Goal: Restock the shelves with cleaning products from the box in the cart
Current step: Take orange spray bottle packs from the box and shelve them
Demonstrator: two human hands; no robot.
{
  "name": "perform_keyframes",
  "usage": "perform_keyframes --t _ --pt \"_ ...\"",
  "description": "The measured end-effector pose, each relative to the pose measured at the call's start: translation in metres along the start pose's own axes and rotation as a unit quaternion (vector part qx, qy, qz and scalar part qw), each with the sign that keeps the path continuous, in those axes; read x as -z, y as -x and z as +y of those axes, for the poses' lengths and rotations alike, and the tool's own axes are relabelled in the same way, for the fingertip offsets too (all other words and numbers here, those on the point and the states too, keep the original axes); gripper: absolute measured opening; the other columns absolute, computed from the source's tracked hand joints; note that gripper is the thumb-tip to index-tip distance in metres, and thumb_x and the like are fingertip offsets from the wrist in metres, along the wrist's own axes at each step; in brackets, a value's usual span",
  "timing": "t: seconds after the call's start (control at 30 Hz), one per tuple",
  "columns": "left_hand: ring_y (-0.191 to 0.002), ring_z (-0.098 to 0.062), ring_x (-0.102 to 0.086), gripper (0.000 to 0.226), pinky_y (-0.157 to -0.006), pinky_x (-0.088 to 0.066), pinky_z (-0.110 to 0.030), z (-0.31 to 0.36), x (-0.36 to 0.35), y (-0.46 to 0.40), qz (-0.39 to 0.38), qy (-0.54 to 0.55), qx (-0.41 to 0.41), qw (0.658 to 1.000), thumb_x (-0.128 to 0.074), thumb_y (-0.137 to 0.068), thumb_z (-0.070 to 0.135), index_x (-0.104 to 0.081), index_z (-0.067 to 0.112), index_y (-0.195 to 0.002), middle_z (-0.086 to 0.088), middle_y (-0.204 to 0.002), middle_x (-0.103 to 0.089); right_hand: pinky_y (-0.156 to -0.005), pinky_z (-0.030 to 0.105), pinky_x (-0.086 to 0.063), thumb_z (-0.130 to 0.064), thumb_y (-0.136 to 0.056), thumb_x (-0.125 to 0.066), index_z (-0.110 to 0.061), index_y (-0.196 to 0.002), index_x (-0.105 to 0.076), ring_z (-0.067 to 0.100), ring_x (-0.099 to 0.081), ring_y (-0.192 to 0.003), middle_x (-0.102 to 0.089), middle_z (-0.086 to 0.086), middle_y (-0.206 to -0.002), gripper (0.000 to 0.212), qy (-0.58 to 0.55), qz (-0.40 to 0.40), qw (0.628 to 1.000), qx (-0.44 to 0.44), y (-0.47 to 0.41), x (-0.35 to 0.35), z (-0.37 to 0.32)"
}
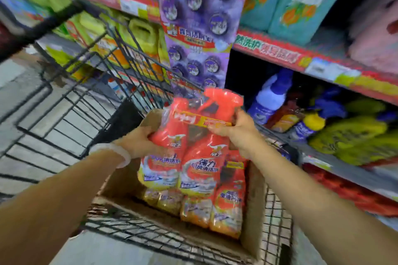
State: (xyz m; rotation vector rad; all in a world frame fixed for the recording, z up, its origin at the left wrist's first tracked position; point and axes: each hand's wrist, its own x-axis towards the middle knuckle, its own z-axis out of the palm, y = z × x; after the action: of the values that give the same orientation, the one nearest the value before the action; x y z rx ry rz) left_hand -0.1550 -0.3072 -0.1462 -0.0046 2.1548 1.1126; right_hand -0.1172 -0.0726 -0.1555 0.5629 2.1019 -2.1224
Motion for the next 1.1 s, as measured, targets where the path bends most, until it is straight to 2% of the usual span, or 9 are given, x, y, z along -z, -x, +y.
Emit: perform_keyframes --t 0.13,0.2,0.3,0.5,0.7,0.8,0.93,1.03,1.1 --pt "-0.093 -0.024 -0.07 0.07 -0.085 -0.055 -0.036 0.06 -0.033 0.053 -0.039 0.047 -0.049 0.997 -0.094 -0.038 0.038 -0.067 0.016 -0.099 -0.006 -0.097 -0.074 -0.055 0.021 -0.056 0.01 -0.07 -0.075 -0.013 -0.098 -0.054 0.009 -0.063 -0.064 -0.065 0.005 -0.088 0.042 -0.001 0.04 0.998 0.056 0.069 0.061 -0.06" --pt "-0.086 -0.022 -0.072 0.084 -0.081 -0.058 -0.038 0.093 -0.059 0.079 -0.048 0.057 -0.074 0.994 -0.095 -0.035 0.04 -0.065 0.009 -0.107 -0.008 -0.096 -0.074 -0.058 0.024 -0.057 0.007 -0.069 -0.076 -0.009 -0.105 -0.055 0.012 -0.063 -0.066 -0.065 0.007 -0.091 0.045 0.001 0.073 0.995 0.071 0.11 0.101 -0.081" --pt "-0.067 -0.022 -0.072 0.055 -0.061 -0.06 -0.036 0.148 -0.117 0.127 -0.076 0.12 -0.125 0.982 -0.087 -0.058 0.005 -0.061 -0.001 -0.106 -0.014 -0.084 -0.074 -0.064 0.031 -0.056 0.004 -0.067 -0.079 -0.007 -0.105 -0.057 0.016 -0.063 -0.071 -0.066 0.008 -0.09 0.045 0.008 0.13 0.986 0.104 0.185 0.166 -0.109" --pt "-0.07 -0.026 -0.071 0.06 -0.063 -0.059 -0.035 0.25 -0.255 0.215 -0.171 0.144 -0.259 0.94 -0.084 -0.045 0.015 -0.067 0.005 -0.101 -0.017 -0.089 -0.074 -0.057 0.017 -0.052 -0.006 -0.072 -0.078 -0.015 -0.092 -0.056 0.01 -0.063 -0.067 -0.066 0.002 -0.085 0.031 0.04 0.247 0.949 0.194 0.353 0.31 -0.149" --pt "-0.072 -0.024 -0.071 0.074 -0.067 -0.058 -0.033 0.345 -0.397 0.291 -0.26 0.099 -0.36 0.891 -0.089 -0.03 0.031 -0.071 0.008 -0.098 -0.014 -0.088 -0.075 -0.068 0.026 -0.056 -0.013 -0.063 -0.086 -0.009 -0.119 -0.048 0.013 -0.065 -0.081 -0.067 0.007 -0.101 0.068 0.127 0.277 0.944 0.129 0.508 0.43 -0.113" --pt "-0.07 -0.025 -0.072 0.076 -0.062 -0.059 -0.032 0.381 -0.467 0.324 -0.3 0.1 -0.382 0.868 -0.085 -0.032 0.029 -0.069 0.004 -0.102 -0.015 -0.087 -0.074 -0.065 0.016 -0.053 0.0 -0.076 -0.075 -0.009 -0.115 -0.051 0.012 -0.065 -0.084 -0.067 0.008 -0.103 0.047 0.116 0.341 0.923 0.132 0.567 0.47 -0.087" --pt "-0.067 -0.026 -0.071 0.068 -0.06 -0.057 -0.032 0.427 -0.554 0.36 -0.348 0.094 -0.404 0.841 -0.089 -0.045 0.016 -0.065 -0.002 -0.106 -0.018 -0.087 -0.074 -0.048 0.011 -0.046 0.004 -0.076 -0.073 -0.012 -0.112 -0.052 -0.006 -0.063 -0.057 -0.066 0.001 -0.087 0.044 0.071 0.448 0.877 0.161 0.634 0.525 -0.081" --pt "-0.065 -0.026 -0.071 0.062 -0.062 -0.057 -0.035 0.462 -0.62 0.383 -0.394 0.091 -0.412 0.817 -0.087 -0.05 0.015 -0.065 -0.003 -0.105 -0.018 -0.085 -0.074 -0.051 0.02 -0.053 0.002 -0.077 -0.073 -0.005 -0.118 -0.053 0.006 -0.066 -0.062 -0.066 0.001 -0.084 0.046 0.062 0.507 0.844 0.163 0.677 0.575 -0.081" --pt "-0.065 -0.027 -0.07 0.058 -0.065 -0.058 -0.039 0.484 -0.664 0.395 -0.416 0.098 -0.414 0.803 -0.085 -0.051 0.016 -0.066 -0.003 -0.102 -0.02 -0.086 -0.073 -0.07 0.037 -0.061 -0.004 -0.077 -0.075 -0.012 -0.118 -0.054 0.018 -0.071 -0.079 -0.069 0.002 -0.092 0.047 0.068 0.534 0.828 0.156 0.701 0.609 -0.08"
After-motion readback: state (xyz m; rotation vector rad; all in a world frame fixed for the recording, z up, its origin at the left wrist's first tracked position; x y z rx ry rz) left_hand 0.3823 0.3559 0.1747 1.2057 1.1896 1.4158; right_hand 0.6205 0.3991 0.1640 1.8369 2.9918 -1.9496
